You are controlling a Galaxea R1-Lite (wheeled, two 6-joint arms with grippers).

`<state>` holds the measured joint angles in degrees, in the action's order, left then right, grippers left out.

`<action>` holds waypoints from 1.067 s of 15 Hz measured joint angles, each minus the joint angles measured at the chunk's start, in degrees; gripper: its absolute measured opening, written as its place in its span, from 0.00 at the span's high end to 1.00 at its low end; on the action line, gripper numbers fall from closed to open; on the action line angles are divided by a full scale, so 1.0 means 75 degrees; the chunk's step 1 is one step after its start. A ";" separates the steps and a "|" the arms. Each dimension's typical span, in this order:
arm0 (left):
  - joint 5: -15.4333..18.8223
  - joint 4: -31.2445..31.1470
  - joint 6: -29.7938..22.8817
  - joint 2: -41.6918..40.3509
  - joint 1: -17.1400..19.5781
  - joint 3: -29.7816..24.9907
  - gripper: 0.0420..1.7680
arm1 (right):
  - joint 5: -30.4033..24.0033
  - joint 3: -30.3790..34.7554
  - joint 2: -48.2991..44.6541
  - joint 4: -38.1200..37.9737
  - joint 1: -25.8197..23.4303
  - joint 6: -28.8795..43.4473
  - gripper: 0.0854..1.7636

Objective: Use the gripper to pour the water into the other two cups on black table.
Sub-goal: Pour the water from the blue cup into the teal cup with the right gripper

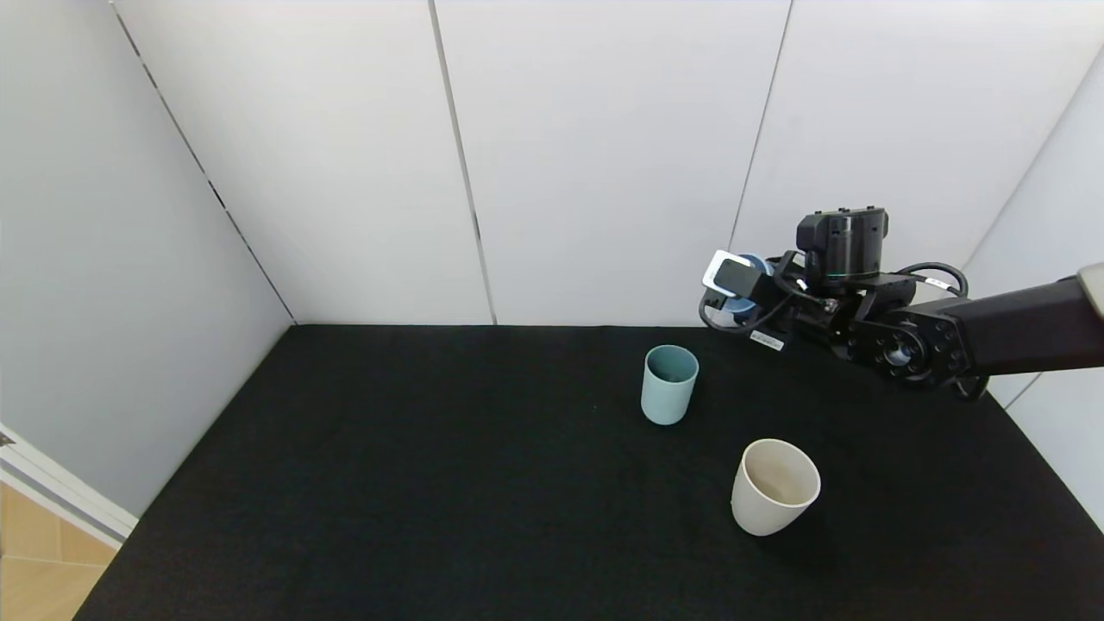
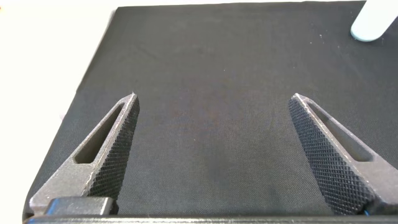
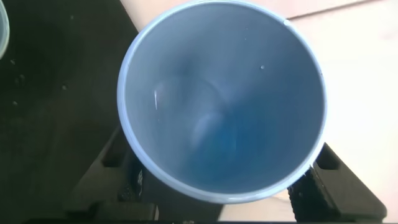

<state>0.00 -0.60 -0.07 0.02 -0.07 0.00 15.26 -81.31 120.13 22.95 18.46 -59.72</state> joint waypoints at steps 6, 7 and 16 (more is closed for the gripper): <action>0.0000 0.0000 0.0000 0.0000 -0.0003 0.0000 0.03 | 0.0062 -0.0047 0.0024 0.0247 0.0215 -0.1011 0.30; 0.0000 0.0000 0.0000 0.0000 -0.0003 0.0000 0.03 | 0.0151 -0.0047 0.0041 0.0260 0.0276 -0.1107 0.30; 0.0000 0.0000 -0.0005 0.0000 -0.0003 0.0000 0.03 | 0.0254 -0.0044 0.0213 0.0294 0.0453 -0.2037 0.30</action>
<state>0.00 -0.60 -0.11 0.02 -0.10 0.00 17.16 -81.64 121.72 25.16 21.86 -75.00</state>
